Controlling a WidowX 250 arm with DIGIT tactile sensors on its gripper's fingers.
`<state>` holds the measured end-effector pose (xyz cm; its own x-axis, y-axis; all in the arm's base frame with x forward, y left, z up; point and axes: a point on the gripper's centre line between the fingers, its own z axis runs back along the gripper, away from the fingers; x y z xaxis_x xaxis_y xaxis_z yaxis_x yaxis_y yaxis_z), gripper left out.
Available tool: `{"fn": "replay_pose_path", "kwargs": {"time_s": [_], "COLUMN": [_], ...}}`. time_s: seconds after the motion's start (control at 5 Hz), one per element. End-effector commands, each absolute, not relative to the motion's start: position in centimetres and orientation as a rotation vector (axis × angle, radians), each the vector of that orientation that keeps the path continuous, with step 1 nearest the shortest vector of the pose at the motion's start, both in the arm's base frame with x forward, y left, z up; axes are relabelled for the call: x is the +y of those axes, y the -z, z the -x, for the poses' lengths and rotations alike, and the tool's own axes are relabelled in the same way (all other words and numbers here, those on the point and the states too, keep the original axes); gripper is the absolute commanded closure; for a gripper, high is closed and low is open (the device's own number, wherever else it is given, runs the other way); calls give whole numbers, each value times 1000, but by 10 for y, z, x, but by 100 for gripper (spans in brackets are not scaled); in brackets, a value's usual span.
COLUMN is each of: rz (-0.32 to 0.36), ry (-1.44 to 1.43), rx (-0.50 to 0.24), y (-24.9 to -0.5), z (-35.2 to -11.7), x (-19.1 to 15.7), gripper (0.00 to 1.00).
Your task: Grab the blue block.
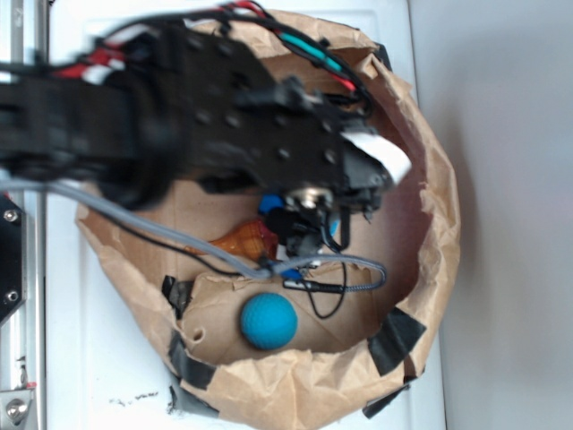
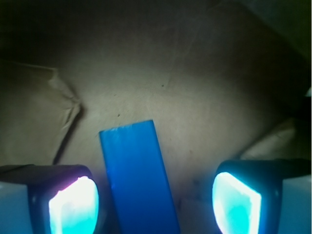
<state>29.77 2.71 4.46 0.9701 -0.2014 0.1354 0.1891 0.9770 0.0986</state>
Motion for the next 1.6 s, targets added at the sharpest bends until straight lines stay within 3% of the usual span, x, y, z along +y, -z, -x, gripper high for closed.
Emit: {"fn": "replay_pose_path", "kwargs": {"time_s": [0.0,0.2,0.4,0.6,1.2,1.4], "rz": [-114,-144,-147,-136,-100,-36], "ry": [226,233,216,199,196,186], "rx": [-142,-122,-141,-171,-240,-295], "y": [-26,-15,-15,-21,-47,-81], "z": [-329,-334,-334,-330,-317,-304], "x": [19,16,17,21,24,29], "gripper": [0,0,56,100,100,100]}}
